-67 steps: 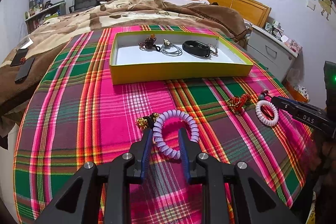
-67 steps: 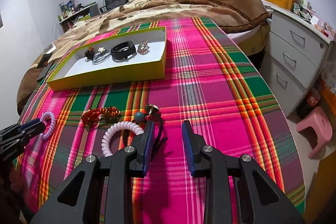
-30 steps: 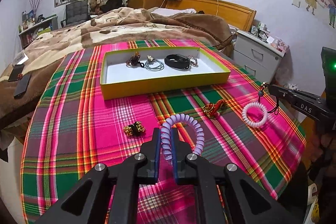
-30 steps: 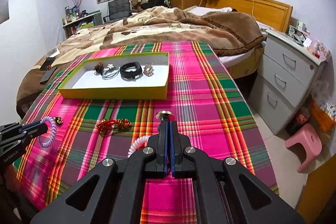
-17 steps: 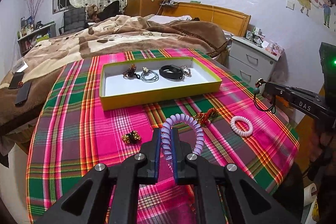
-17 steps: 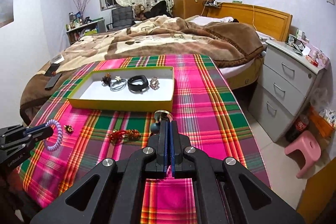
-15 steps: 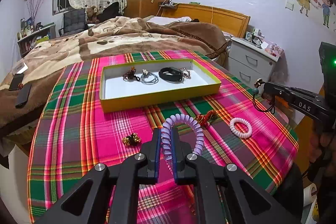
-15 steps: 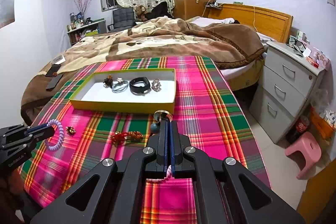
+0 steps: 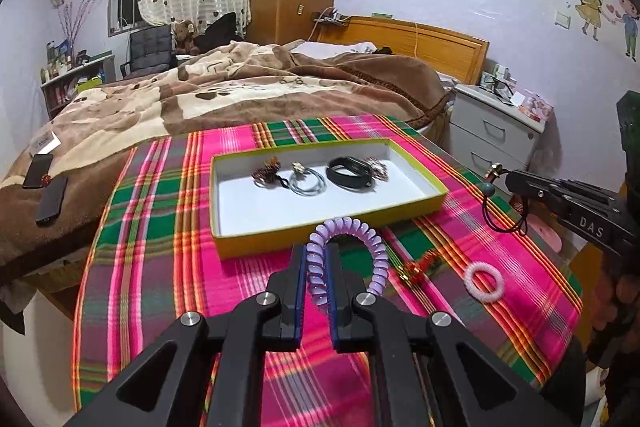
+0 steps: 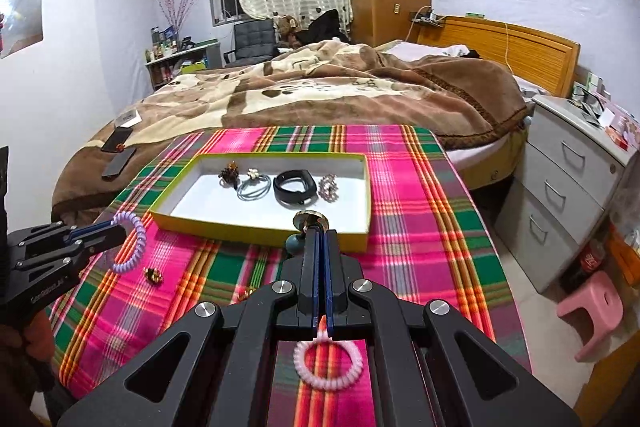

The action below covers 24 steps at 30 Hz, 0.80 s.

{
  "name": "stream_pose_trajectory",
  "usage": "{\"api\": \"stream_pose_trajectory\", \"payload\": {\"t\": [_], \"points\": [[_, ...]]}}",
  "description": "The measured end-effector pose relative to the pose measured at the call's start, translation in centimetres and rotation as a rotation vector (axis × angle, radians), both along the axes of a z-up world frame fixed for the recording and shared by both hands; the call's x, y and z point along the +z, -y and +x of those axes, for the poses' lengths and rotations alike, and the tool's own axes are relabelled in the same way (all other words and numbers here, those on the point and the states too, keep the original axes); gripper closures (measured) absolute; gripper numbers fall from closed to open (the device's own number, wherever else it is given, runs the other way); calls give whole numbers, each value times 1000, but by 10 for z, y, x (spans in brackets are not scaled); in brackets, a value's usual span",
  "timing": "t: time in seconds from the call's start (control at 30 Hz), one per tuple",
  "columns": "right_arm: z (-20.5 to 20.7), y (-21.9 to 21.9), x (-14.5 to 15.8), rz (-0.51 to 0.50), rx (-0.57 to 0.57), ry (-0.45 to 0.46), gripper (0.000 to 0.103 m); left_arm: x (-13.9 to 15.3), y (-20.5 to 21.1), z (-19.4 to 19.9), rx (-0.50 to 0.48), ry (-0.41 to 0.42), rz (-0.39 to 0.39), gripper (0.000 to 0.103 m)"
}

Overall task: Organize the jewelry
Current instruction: 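Carry both held items into the yellow box and open both tools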

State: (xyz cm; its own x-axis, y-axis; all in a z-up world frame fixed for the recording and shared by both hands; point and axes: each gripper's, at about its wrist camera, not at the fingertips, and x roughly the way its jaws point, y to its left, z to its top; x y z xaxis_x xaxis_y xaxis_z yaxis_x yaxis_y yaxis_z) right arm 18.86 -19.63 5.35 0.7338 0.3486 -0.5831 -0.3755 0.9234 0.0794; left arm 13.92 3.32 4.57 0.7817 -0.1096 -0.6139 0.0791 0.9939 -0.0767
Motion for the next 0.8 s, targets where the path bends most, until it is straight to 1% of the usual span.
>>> {"api": "stream_pose_trajectory", "payload": {"t": [0.23, 0.37, 0.6, 0.8], "points": [[26, -10, 0, 3, 20, -3, 101, 2, -15, 32, 30, 8, 18, 94], [48, -15, -6, 3, 24, -17, 101, 0, -24, 52, 46, 3, 26, 94], [85, -21, -20, -7, 16, -55, 101, -11, -37, 88, 69, -16, 40, 94], [113, -25, -38, -15, 10, -103, 101, -29, -49, 119, 93, -50, 51, 94]]}}
